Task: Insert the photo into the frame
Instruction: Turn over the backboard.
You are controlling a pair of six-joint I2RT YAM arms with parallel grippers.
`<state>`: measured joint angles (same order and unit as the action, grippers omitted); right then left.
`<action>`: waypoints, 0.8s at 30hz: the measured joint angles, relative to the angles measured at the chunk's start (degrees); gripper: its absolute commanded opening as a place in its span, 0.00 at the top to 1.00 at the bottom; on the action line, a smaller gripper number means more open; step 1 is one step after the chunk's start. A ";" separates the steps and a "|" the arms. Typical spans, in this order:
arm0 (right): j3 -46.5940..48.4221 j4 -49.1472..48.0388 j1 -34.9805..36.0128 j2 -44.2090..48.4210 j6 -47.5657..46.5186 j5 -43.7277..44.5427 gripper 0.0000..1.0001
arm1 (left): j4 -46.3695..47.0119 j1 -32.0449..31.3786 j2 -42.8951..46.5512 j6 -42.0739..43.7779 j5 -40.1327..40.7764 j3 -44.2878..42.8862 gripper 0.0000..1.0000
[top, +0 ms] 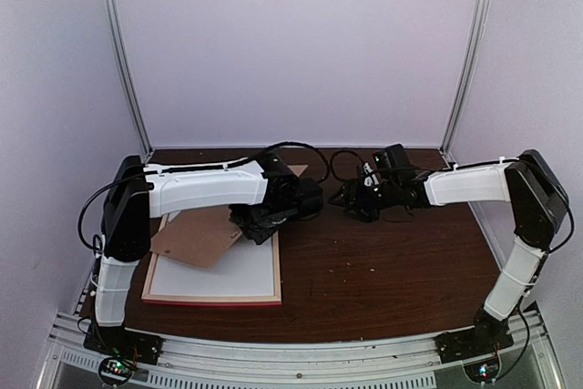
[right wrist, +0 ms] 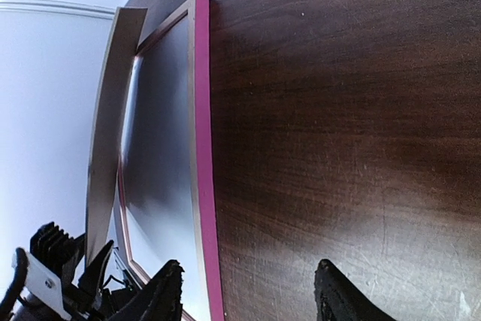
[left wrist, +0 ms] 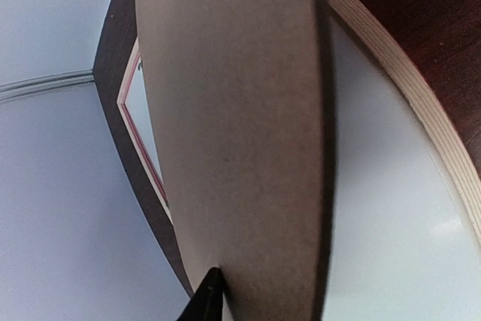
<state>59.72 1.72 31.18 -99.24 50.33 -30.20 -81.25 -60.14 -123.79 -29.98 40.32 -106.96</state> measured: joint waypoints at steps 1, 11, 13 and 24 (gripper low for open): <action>0.00 -1.68 -0.02 -0.94 1.29 -0.22 0.40 | 0.37 -0.09 -0.09 -0.20 -0.04 0.20 0.74; 0.48 -17.86 0.00 -11.67 13.62 -2.67 0.39 | 4.28 -0.35 -0.11 -0.70 -1.60 2.73 0.65; 1.36 -19.54 0.07 -13.27 14.99 -2.99 0.39 | 5.38 -0.37 -0.07 -0.63 -2.32 3.45 0.61; 4.22 -23.39 0.48 -14.36 17.35 -3.26 0.39 | 14.86 -0.44 5.03 2.03 -15.80 10.58 0.30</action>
<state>63.94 -21.67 31.66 -113.60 67.68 -33.45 -66.39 -60.58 -118.76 -27.94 24.51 -96.38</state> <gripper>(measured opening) 0.610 0.610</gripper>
